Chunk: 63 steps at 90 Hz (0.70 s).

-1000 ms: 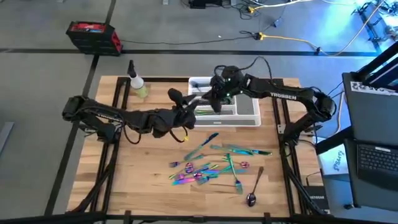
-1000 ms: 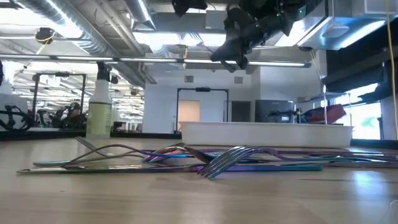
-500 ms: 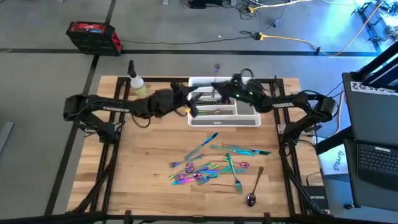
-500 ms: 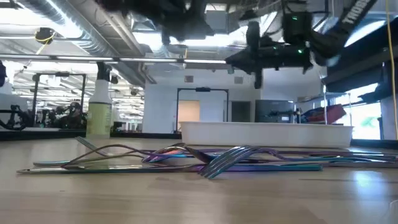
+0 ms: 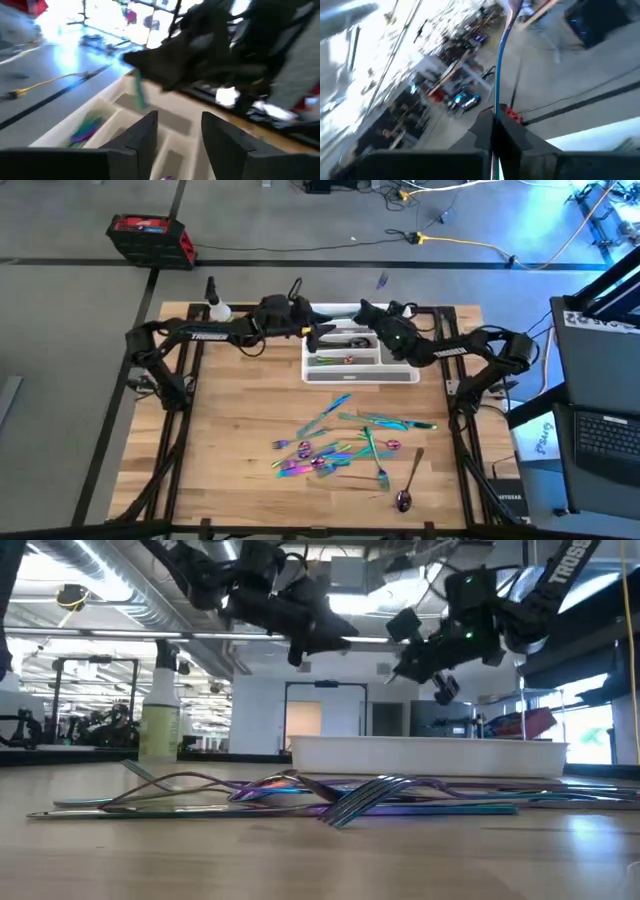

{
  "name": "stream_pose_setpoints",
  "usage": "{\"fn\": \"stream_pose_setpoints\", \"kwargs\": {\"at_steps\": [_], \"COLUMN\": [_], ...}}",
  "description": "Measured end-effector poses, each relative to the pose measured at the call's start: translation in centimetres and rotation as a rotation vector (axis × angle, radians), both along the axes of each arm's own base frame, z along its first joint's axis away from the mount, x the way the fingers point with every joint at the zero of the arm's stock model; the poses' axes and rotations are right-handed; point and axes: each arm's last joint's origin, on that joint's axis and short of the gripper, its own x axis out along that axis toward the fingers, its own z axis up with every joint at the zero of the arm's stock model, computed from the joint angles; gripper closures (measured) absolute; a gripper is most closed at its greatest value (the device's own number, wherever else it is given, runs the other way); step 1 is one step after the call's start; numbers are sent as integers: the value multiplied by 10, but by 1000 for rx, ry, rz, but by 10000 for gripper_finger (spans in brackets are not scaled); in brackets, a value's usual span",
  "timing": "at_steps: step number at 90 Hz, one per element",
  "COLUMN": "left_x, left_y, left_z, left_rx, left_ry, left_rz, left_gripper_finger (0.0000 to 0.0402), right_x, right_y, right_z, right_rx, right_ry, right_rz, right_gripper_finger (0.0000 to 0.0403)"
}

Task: Sort silverware
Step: Put the blue fork on the white silverware tray

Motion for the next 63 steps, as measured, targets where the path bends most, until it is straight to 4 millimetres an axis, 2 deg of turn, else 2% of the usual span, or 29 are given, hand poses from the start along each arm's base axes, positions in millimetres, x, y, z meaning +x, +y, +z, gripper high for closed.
{"fn": "stream_pose_setpoints", "kwargs": {"at_steps": [16, 28, 40, 56, 63], "left_x": [-4, -3, 0, 5, 8], "left_y": [9, 17, 22, 21, 21], "left_z": [-4, -20, -39, -59, -66], "left_rx": [-57, -179, -235, -161, -130], "left_ry": [-11, 17, 82, 164, 195], "left_rz": [-160, -203, -175, -181, -117], "left_gripper_finger": [265, 265, 265, 265, 265], "right_x": [26, 44, 53, 61, 62], "right_y": [-10, -14, -18, -7, -5], "right_z": [-7, -18, -31, -47, -54], "right_rx": [44, 80, 133, 189, 214], "right_ry": [-54, -73, -115, -177, -191], "right_rz": [14, 7, 3, -28, -32], "right_gripper_finger": [403, 403, 403, 403, 403]}}
